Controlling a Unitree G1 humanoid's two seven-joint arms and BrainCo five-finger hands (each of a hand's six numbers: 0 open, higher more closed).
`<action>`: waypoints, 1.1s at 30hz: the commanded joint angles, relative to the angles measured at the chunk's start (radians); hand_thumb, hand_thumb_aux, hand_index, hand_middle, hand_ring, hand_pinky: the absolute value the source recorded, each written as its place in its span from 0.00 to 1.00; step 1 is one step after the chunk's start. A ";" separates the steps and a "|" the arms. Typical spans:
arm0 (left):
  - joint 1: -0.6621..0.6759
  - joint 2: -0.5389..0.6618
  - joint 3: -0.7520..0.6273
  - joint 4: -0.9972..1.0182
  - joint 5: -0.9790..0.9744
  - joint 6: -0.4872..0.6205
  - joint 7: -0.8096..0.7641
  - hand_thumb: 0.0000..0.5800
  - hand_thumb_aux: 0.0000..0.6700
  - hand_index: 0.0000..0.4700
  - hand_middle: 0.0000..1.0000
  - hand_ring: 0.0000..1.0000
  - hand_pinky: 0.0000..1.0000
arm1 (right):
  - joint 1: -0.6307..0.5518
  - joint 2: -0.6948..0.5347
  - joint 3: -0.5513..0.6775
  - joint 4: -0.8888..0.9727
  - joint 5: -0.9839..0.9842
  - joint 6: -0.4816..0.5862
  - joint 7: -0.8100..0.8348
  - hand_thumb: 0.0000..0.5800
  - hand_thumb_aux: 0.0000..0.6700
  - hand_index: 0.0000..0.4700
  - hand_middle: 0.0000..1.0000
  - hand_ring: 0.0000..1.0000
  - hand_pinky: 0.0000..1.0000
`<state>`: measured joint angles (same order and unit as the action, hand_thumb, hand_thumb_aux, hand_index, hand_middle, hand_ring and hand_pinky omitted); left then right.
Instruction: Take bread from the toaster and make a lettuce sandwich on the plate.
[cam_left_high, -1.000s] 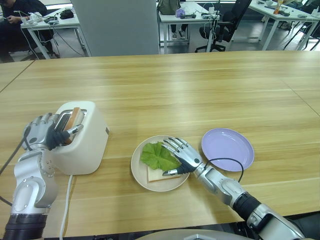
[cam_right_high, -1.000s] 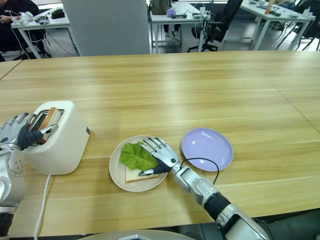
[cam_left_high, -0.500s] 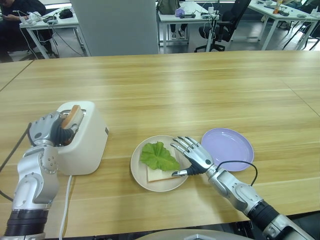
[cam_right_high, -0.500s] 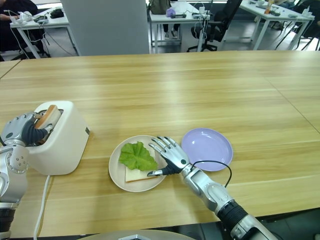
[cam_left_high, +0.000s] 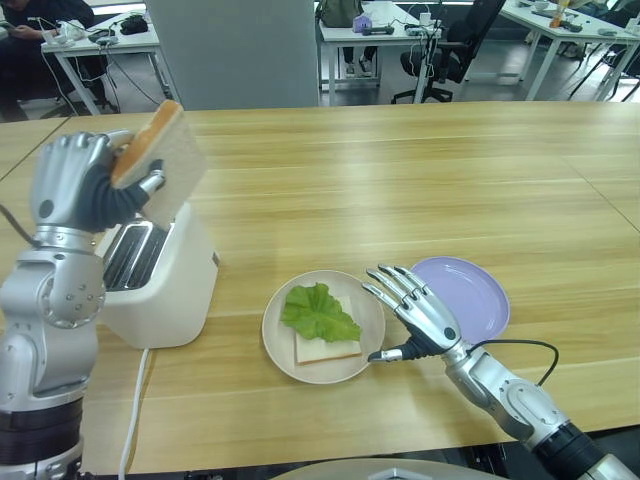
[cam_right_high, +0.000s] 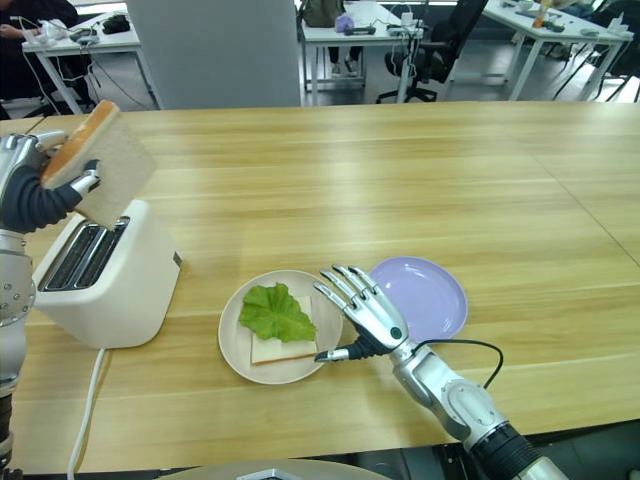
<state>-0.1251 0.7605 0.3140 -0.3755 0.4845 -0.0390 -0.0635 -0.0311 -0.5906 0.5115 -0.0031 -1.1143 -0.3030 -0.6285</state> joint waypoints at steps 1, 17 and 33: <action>-0.048 -0.027 -0.054 0.019 -0.146 -0.052 -0.092 1.00 1.00 0.98 1.00 1.00 1.00 | 0.016 -0.022 -0.021 -0.062 -0.053 -0.018 -0.066 0.00 0.00 0.00 0.00 0.00 0.00; -0.234 -0.216 -0.436 0.537 -0.535 -0.099 -0.685 1.00 1.00 0.98 1.00 1.00 1.00 | -0.039 -0.007 0.044 -0.067 -0.178 -0.081 -0.088 0.00 0.00 0.00 0.00 0.00 0.00; -0.328 -0.340 -0.558 0.966 -0.458 -0.206 -0.793 1.00 1.00 0.98 1.00 1.00 1.00 | -0.119 0.064 0.159 0.163 -0.101 -0.157 0.161 0.00 0.00 0.00 0.00 0.00 0.00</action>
<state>-0.4336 0.4200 -0.2325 0.5564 0.0056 -0.2310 -0.8430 -0.1445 -0.5269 0.6651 0.1465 -1.2328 -0.4510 -0.4973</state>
